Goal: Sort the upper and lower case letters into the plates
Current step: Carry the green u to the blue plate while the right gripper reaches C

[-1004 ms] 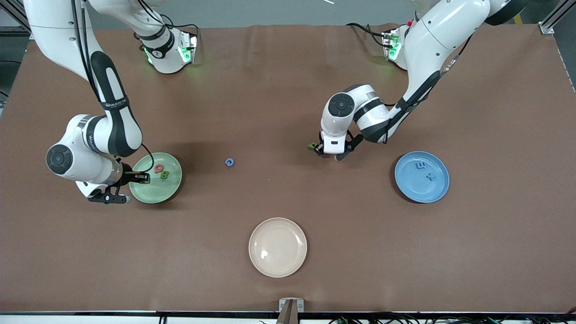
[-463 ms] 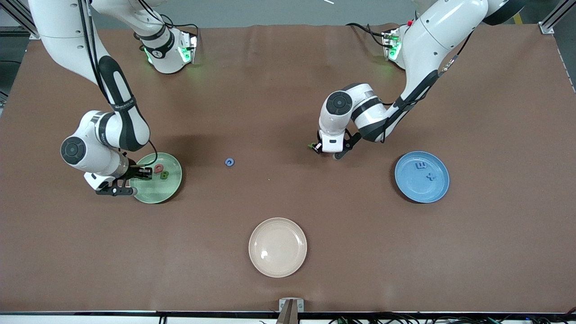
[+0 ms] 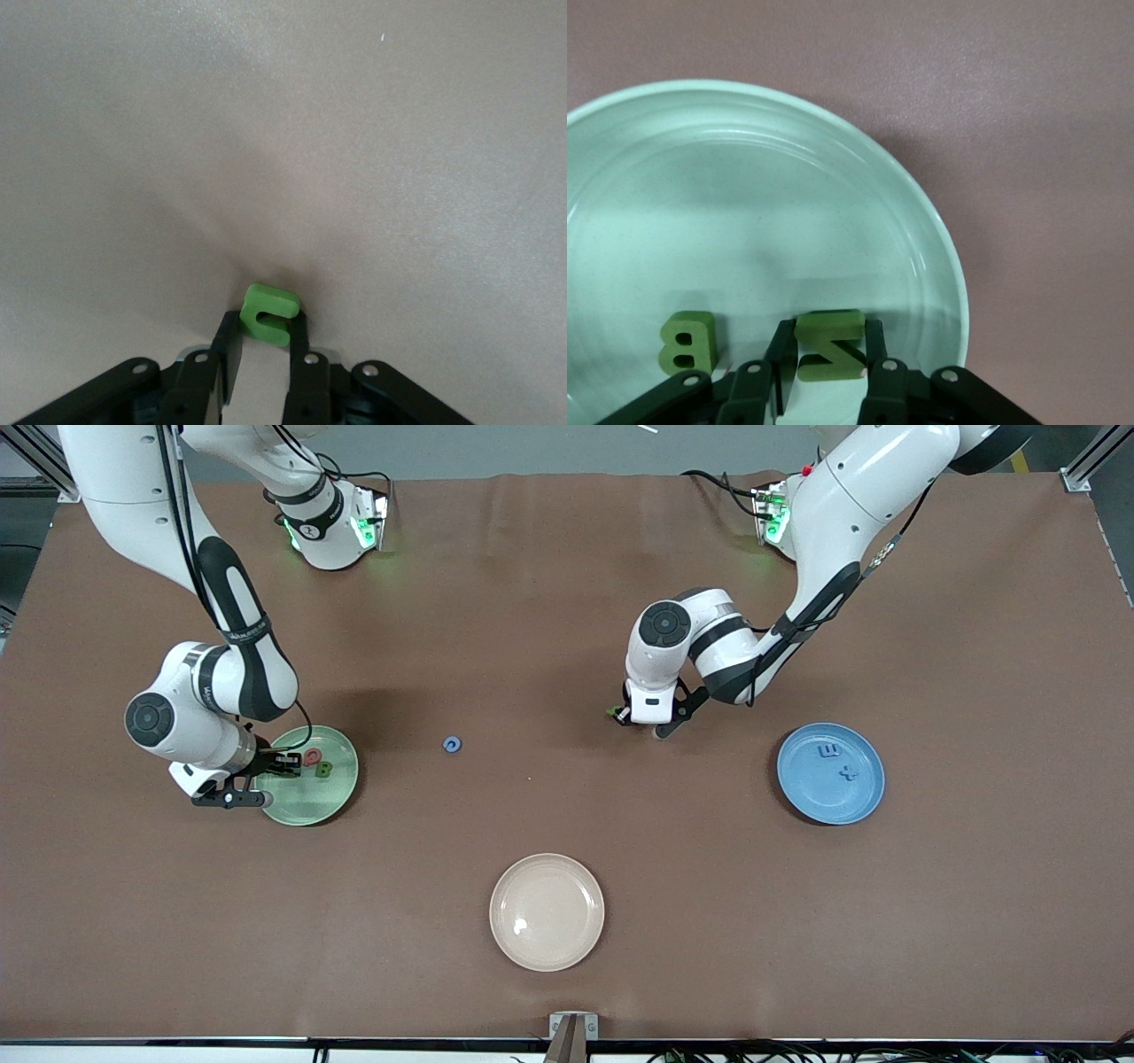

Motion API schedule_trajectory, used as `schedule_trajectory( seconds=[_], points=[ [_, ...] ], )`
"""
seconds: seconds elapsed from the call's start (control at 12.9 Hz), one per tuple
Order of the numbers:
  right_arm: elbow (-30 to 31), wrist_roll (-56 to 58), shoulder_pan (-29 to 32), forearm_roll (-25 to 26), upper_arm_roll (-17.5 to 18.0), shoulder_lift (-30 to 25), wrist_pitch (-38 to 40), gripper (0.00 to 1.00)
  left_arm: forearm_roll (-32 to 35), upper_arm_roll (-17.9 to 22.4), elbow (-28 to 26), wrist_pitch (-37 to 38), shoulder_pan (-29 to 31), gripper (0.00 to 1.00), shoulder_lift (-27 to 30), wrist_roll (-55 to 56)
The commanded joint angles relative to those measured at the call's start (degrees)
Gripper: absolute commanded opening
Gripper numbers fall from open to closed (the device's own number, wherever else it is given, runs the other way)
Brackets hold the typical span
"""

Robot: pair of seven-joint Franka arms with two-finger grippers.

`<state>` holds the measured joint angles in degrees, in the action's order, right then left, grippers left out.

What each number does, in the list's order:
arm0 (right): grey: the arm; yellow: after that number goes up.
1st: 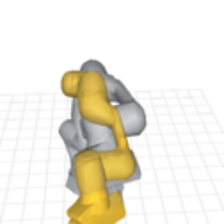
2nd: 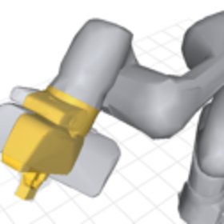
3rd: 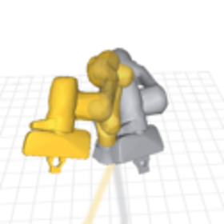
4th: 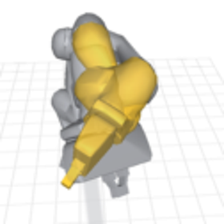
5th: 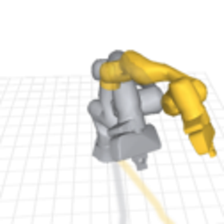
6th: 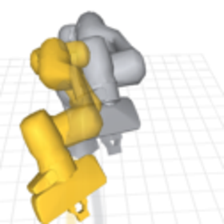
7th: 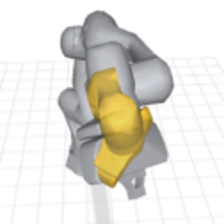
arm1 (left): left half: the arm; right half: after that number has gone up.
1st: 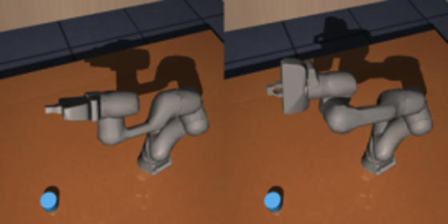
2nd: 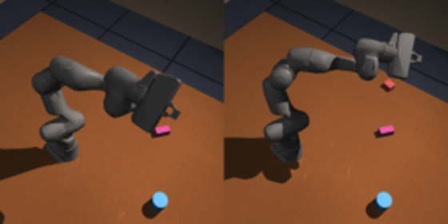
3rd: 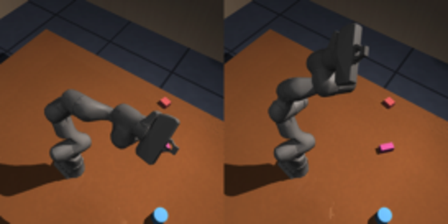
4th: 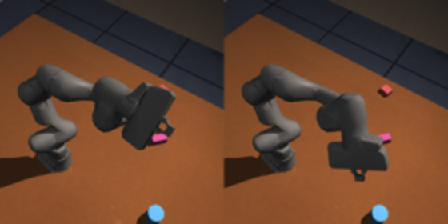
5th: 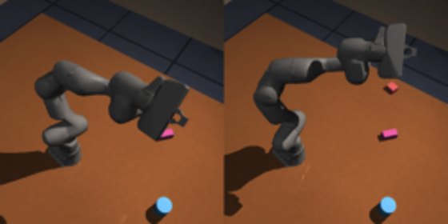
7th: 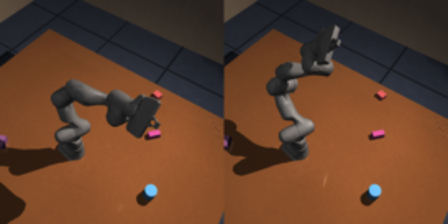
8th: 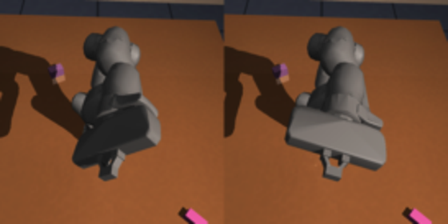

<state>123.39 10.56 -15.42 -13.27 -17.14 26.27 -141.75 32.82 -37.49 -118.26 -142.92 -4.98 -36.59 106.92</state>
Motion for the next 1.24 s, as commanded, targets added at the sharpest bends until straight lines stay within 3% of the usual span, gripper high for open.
schedule_trajectory(
  seconds=[0.0,0.23,0.46,0.85,0.93,1.16],
  points=[
    [0.71,0.51,0.21,-0.18,0.36,-0.78,-0.20,1.00,2.08,0.40,0.04,-0.25,0.06,0.13,-0.94,1.63],
    [-3.75,-1.84,-0.31,-0.27,0.36,-2.53,8.82,1.00,1.90,0.14,1.18,1.84,1.20,0.12,2.64,0.66],
    [-8.42,-13.77,-3.81,-0.27,0.53,-3.85,16.67,1.00,1.02,-2.04,3.21,9.75,5.31,0.12,5.99,-7.14],
    [-8.00,-40.56,-17.77,-0.88,0.80,-3.42,11.87,1.00,1.28,-18.21,0.06,12.57,32.44,0.10,7.49,-24.52],
    [-7.30,-45.14,-20.59,-0.88,0.80,-3.24,9.06,1.00,1.55,-19.97,-1.00,13.89,36.23,0.10,8.02,-28.74],
    [-5.89,-54.48,-25.70,-0.88,0.80,0.09,1.41,1.00,1.81,-20.34,-3.03,15.22,44.76,0.10,9.25,-42.45]
  ],
)
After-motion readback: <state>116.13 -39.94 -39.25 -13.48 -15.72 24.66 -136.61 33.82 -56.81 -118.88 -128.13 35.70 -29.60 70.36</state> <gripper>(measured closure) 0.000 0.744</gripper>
